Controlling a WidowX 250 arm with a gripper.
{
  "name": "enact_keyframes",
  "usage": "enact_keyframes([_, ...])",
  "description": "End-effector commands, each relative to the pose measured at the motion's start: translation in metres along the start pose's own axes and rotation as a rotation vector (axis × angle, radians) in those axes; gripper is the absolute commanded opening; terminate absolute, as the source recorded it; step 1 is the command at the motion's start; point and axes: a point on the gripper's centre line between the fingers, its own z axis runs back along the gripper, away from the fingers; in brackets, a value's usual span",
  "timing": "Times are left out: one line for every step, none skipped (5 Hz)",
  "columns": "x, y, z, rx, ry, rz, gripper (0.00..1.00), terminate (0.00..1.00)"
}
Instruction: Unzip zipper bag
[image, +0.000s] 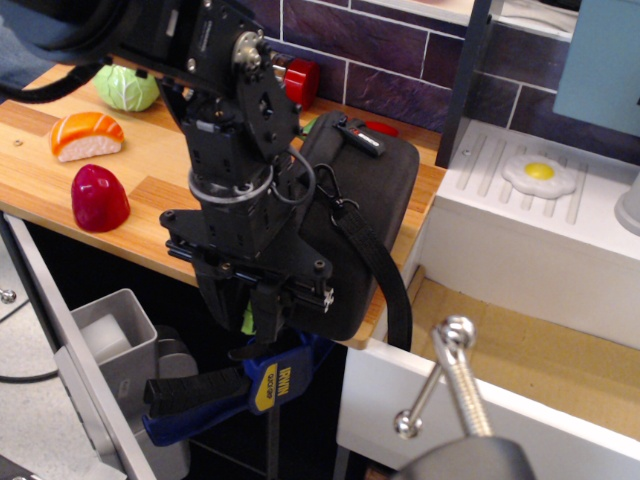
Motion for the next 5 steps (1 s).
enact_keyframes([0.021,-0.002,0.043,-0.053,-0.102,0.035,0.0,0.0])
enact_keyframes([0.036,-0.009,0.068,-0.093,-0.134,0.068,0.0,0.0])
enact_keyframes([0.053,-0.013,0.088,-0.118,-0.189,0.118,0.0,0.0])
enact_keyframes([0.065,-0.017,0.099,-0.132,-0.204,0.165,0.0,0.0])
enact_keyframes([0.071,-0.02,0.112,-0.143,-0.188,0.19,0.0,0.0])
